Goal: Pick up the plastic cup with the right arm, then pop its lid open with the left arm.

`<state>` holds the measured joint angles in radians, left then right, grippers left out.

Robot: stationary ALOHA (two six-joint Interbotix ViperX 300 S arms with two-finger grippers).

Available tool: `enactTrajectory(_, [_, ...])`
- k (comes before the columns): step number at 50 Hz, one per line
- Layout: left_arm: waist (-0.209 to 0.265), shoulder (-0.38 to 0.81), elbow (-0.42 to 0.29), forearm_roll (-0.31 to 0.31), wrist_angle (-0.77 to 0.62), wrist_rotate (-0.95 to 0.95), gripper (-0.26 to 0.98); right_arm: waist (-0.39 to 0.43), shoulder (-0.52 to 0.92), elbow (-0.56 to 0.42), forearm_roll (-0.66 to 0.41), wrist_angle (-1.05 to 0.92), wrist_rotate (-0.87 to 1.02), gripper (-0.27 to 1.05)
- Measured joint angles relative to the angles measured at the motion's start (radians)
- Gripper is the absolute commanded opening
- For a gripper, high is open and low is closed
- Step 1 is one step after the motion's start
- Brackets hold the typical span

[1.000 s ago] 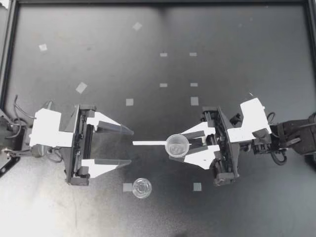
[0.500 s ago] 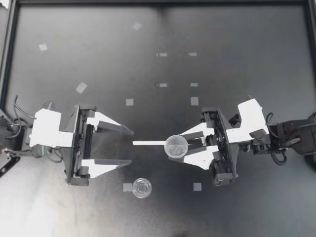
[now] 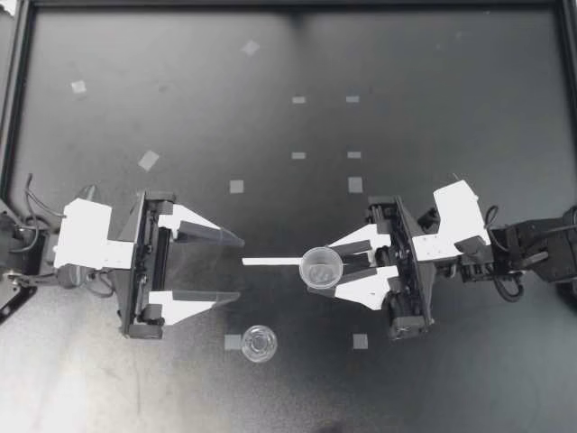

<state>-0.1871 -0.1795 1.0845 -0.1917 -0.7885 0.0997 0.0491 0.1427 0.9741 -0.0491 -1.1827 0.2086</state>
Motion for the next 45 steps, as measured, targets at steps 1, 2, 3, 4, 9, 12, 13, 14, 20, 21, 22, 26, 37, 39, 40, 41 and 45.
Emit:
enactTrajectory(1, [-0.002, 0.0, 0.0, 0.0, 0.002, 0.0, 0.71, 0.0, 0.0, 0.0, 0.0, 0.0, 0.0, 0.24])
enactTrajectory(2, [-0.002, 0.0, 0.0, 0.002, 0.0, 0.0, 0.71, 0.0, 0.0, 0.0, 0.0, 0.0, 0.0, 0.24])
enactTrajectory(3, [0.0, 0.002, 0.0, 0.0, 0.0, 0.0, 0.71, 0.0, 0.0, 0.0, 0.0, 0.0, 0.0, 0.24])
enactTrajectory(4, [0.0, 0.0, 0.0, 0.0, 0.002, 0.0, 0.71, 0.0, 0.0, 0.0, 0.0, 0.0, 0.0, 0.24])
enactTrajectory(9, [0.0, 0.0, 0.0, 0.0, 0.002, 0.0, 0.71, 0.0, 0.0, 0.0, 0.0, 0.002, 0.0, 0.24])
enactTrajectory(12, [0.0, 0.0, 0.0, 0.002, 0.002, 0.0, 0.71, 0.002, 0.0, -0.002, 0.0, 0.0, 0.0, 0.24])
enactTrajectory(13, [0.0, 0.0, 0.0, 0.002, 0.002, 0.0, 0.71, 0.002, 0.0, -0.003, 0.0, 0.0, 0.0, 0.24])
enactTrajectory(14, [0.0, 0.002, 0.0, 0.002, 0.002, -0.002, 0.71, 0.0, 0.0, -0.003, 0.0, 0.0, 0.0, 0.24])
enactTrajectory(20, [-0.002, 0.0, 0.0, 0.0, 0.003, 0.0, 0.71, 0.0, 0.0, -0.005, 0.0, 0.0, 0.0, 0.24])
enactTrajectory(21, [0.0, 0.0, 0.0, 0.0, 0.003, 0.0, 0.71, 0.002, 0.0, -0.005, 0.0, 0.002, 0.0, 0.24])
enactTrajectory(22, [0.0, 0.0, 0.0, 0.0, 0.003, 0.0, 0.71, 0.002, 0.0, -0.005, 0.0, 0.0, 0.0, 0.24])
enactTrajectory(26, [-0.002, 0.0, 0.0, 0.0, 0.003, 0.0, 0.71, 0.0, 0.0, -0.005, 0.0, 0.0, 0.0, 0.24])
enactTrajectory(37, [-0.002, 0.0, 0.0, 0.0, 0.003, 0.0, 0.71, 0.0, 0.0, -0.005, 0.0, 0.006, 0.0, 0.24])
enactTrajectory(39, [-0.002, 0.0, 0.0, 0.0, 0.003, 0.0, 0.71, 0.002, 0.0, -0.008, 0.0, 0.011, 0.0, 0.24])
enactTrajectory(40, [-0.002, 0.0, 0.0, 0.0, 0.003, 0.0, 0.71, 0.0, 0.0, -0.008, 0.0, 0.012, 0.0, 0.24])
enactTrajectory(41, [-0.002, 0.0, 0.0, 0.0, 0.003, 0.0, 0.71, 0.002, 0.0, -0.009, 0.0, 0.015, 0.0, 0.24])
enactTrajectory(45, [-0.002, 0.0, 0.0, 0.0, 0.003, 0.0, 0.71, 0.0, 0.0, -0.012, -0.002, 0.021, 0.0, 0.24])
